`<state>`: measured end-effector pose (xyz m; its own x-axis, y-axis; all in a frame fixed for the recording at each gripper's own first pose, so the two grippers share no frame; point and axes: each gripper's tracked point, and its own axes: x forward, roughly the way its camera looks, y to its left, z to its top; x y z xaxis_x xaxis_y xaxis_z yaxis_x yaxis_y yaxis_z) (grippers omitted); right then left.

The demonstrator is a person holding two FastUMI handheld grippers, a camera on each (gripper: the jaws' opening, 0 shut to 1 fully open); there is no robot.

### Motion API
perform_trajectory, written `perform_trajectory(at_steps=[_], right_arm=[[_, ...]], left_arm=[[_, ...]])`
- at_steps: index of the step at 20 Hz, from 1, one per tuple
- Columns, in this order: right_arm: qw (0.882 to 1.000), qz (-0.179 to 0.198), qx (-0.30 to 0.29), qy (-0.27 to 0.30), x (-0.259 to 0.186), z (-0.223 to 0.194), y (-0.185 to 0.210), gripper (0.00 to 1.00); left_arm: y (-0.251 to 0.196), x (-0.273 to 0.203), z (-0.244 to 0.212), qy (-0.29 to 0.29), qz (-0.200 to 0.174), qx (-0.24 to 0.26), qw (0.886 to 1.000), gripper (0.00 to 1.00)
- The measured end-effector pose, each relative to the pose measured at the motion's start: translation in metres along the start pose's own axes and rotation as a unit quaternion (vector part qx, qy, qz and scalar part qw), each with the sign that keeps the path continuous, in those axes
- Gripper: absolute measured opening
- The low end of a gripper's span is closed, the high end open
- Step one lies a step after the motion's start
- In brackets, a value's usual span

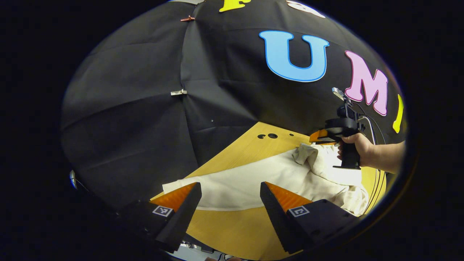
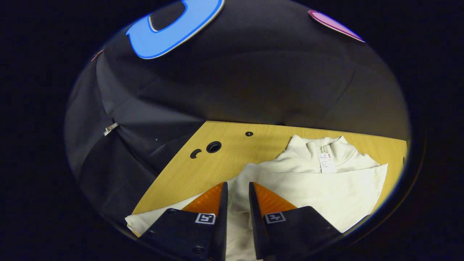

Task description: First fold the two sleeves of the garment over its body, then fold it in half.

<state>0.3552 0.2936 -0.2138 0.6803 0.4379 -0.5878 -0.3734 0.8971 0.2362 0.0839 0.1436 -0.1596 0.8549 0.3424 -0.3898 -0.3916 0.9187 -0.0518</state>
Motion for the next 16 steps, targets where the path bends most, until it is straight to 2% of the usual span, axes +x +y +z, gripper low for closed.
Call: perform_trajectory(at_steps=[1, 2, 3, 4, 7, 8, 9, 11, 12, 13, 16], right_arm=[[1.000, -0.003, -0.006, -0.005, -0.006, 0.000, -0.001, 0.40], [1.000, -0.004, -0.010, -0.008, -0.015, -0.001, -0.004, 0.58], [1.000, -0.009, -0.014, -0.011, -0.025, 0.000, -0.010, 0.59], [1.000, -0.016, -0.017, -0.017, -0.033, 0.001, -0.018, 0.81], [0.998, -0.046, -0.031, -0.038, -0.067, 0.006, -0.055, 0.99], [0.996, -0.062, -0.038, -0.047, -0.079, 0.008, -0.072, 0.99], [0.995, -0.078, -0.040, -0.056, -0.093, 0.009, -0.089, 0.98], [0.992, -0.107, -0.027, -0.068, -0.129, 0.010, -0.122, 0.99], [0.989, -0.123, -0.019, -0.073, -0.145, 0.011, -0.139, 0.99], [0.987, -0.137, -0.010, -0.078, -0.162, 0.008, -0.154, 0.99], [0.980, -0.177, 0.010, -0.091, -0.209, 0.003, -0.193, 0.99]], left_arm=[[0.003, 0.003, 0.000, -0.001, 0.003, -0.002, 1.000, 1.00], [0.007, 0.005, 0.000, -0.002, 0.006, -0.003, 1.000, 1.00], [0.013, 0.009, -0.001, -0.003, 0.013, -0.006, 1.000, 1.00], [0.021, 0.013, -0.005, 0.000, 0.020, -0.010, 1.000, 1.00], [0.050, 0.023, -0.022, 0.017, 0.048, -0.029, 0.998, 1.00], [0.063, 0.026, -0.029, 0.025, 0.063, -0.035, 0.997, 0.96], [0.077, 0.031, -0.038, 0.031, 0.078, -0.041, 0.996, 1.00], [0.101, 0.038, -0.052, 0.044, 0.100, -0.056, 0.992, 1.00], [0.112, 0.042, -0.058, 0.051, 0.109, -0.061, 0.991, 0.96], [0.123, 0.045, -0.065, 0.054, 0.116, -0.062, 0.990, 1.00], [0.149, 0.060, -0.084, 0.069, 0.137, -0.051, 0.987, 1.00]])
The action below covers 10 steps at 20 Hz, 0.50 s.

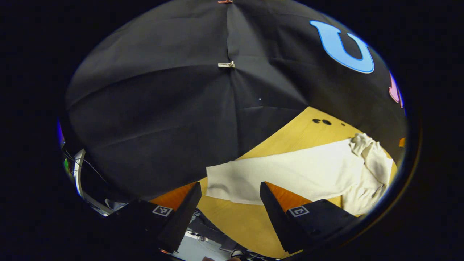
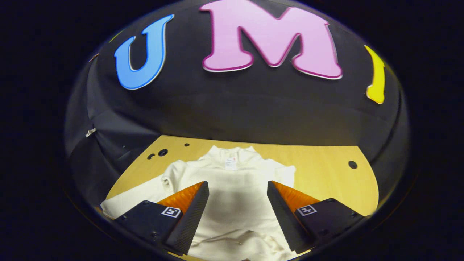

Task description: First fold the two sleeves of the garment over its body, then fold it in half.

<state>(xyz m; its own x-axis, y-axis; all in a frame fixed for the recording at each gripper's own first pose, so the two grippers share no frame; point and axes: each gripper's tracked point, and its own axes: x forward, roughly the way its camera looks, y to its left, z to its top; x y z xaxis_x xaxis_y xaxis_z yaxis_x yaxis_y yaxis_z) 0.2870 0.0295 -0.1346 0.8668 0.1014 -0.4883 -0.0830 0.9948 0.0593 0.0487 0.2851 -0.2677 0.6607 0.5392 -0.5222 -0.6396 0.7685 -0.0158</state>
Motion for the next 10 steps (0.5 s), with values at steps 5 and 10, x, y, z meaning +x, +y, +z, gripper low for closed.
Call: perform_trajectory(at_steps=[5, 10], right_arm=[[0.997, -0.064, 0.037, -0.016, -0.055, -0.006, -0.074, 0.99], [0.991, -0.107, 0.075, -0.026, -0.096, -0.019, -0.119, 0.99]], left_arm=[[0.005, 0.037, -0.017, 0.029, -0.010, -0.020, 0.999, 0.97], [0.003, 0.054, -0.037, 0.056, -0.017, -0.042, 0.997, 1.00]])
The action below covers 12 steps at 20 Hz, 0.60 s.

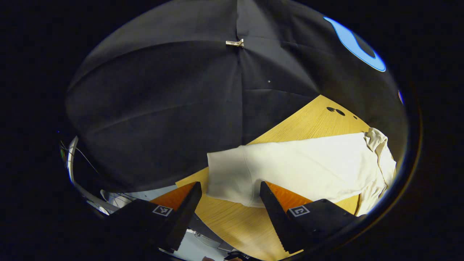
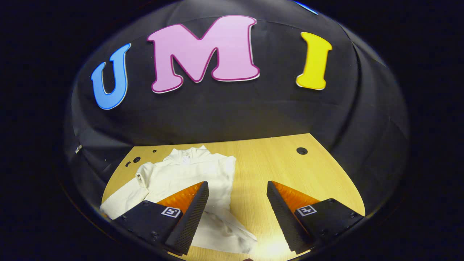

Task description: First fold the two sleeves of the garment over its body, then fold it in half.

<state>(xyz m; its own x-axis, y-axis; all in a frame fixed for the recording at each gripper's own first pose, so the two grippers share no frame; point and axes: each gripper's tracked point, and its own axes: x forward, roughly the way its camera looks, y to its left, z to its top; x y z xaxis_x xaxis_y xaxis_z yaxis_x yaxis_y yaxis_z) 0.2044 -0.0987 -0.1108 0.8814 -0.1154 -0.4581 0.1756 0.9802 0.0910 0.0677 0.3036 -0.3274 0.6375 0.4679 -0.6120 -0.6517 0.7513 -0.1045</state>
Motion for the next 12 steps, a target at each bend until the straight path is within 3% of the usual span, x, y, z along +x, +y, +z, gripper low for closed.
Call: perform_trajectory(at_steps=[4, 5, 6, 7, 8, 11, 12], right_arm=[[1.000, -0.019, 0.020, -0.010, -0.013, -0.001, -0.023, 0.98], [1.000, -0.022, 0.020, -0.010, -0.017, -0.002, -0.027, 0.99], [0.999, -0.024, 0.020, -0.011, -0.019, -0.003, -0.031, 0.99], [0.999, -0.025, 0.020, -0.013, -0.022, -0.004, -0.034, 0.99], [0.999, -0.027, 0.019, -0.014, -0.025, -0.005, -0.038, 0.99], [0.999, -0.028, 0.011, -0.010, -0.034, -0.013, -0.049, 0.99], [1.000, -0.029, 0.007, -0.008, -0.037, -0.015, -0.054, 0.99]], left_arm=[[-0.010, 0.002, -0.005, 0.005, 0.003, 0.035, 0.999, 1.00], [-0.011, 0.000, -0.004, 0.010, 0.007, 0.034, 0.999, 0.87], [-0.013, 0.003, -0.004, 0.015, 0.009, 0.028, 0.999, 0.92], [-0.016, 0.000, -0.004, 0.017, 0.013, 0.028, 0.999, 0.82], [-0.021, 0.000, -0.004, 0.019, 0.008, 0.032, 0.999, 0.81], [-0.038, 0.007, -0.004, -0.001, -0.004, 0.066, 0.998, 0.40], [-0.042, 0.007, -0.002, -0.009, -0.009, 0.078, 0.997, 0.34]])
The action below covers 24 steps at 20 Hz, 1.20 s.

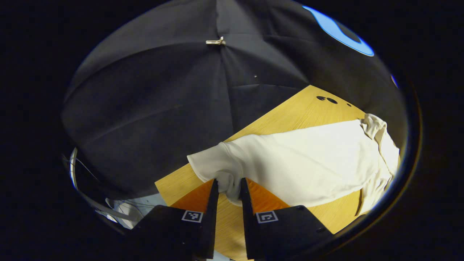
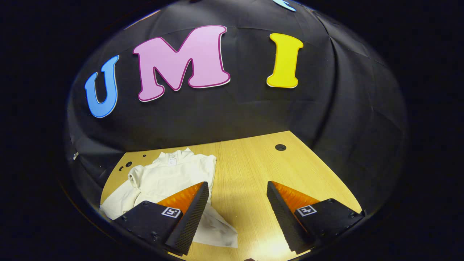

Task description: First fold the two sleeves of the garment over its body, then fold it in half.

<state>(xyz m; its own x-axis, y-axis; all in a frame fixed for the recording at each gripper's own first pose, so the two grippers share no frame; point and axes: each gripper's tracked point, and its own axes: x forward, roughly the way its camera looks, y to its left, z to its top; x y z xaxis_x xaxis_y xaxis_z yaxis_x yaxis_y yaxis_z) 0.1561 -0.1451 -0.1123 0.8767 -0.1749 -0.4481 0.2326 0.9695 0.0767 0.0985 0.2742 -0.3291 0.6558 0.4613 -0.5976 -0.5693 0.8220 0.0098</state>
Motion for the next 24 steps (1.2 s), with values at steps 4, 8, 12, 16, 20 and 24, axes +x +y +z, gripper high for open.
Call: perform_trajectory(at_steps=[4, 8, 12, 16, 20, 24], right_arm=[[1.000, -0.007, -0.005, -0.001, -0.009, -0.003, -0.018, 0.99], [1.000, -0.021, 0.005, 0.007, -0.013, -0.011, -0.038, 0.98], [0.999, -0.034, 0.015, 0.008, -0.017, -0.011, -0.054, 0.99], [0.999, -0.042, 0.020, 0.004, -0.020, -0.011, -0.064, 0.98], [0.999, -0.043, 0.024, 0.009, -0.020, -0.021, -0.071, 0.99], [0.998, -0.053, 0.009, 0.016, -0.016, -0.027, -0.094, 0.99]], left_arm=[[-0.014, 0.003, 0.007, -0.011, -0.012, 0.026, 1.000, 0.19], [-0.019, 0.004, 0.011, -0.003, -0.024, 0.021, 0.999, 0.12], [-0.019, 0.001, 0.024, 0.008, -0.020, -0.003, 1.000, 0.07], [-0.033, -0.009, 0.067, -0.022, -0.034, -0.011, 0.999, 0.07], [-0.068, -0.018, 0.123, -0.058, -0.059, -0.003, 0.997, 0.06], [-0.118, -0.027, 0.184, -0.099, -0.086, 0.007, 0.991, 0.06]])
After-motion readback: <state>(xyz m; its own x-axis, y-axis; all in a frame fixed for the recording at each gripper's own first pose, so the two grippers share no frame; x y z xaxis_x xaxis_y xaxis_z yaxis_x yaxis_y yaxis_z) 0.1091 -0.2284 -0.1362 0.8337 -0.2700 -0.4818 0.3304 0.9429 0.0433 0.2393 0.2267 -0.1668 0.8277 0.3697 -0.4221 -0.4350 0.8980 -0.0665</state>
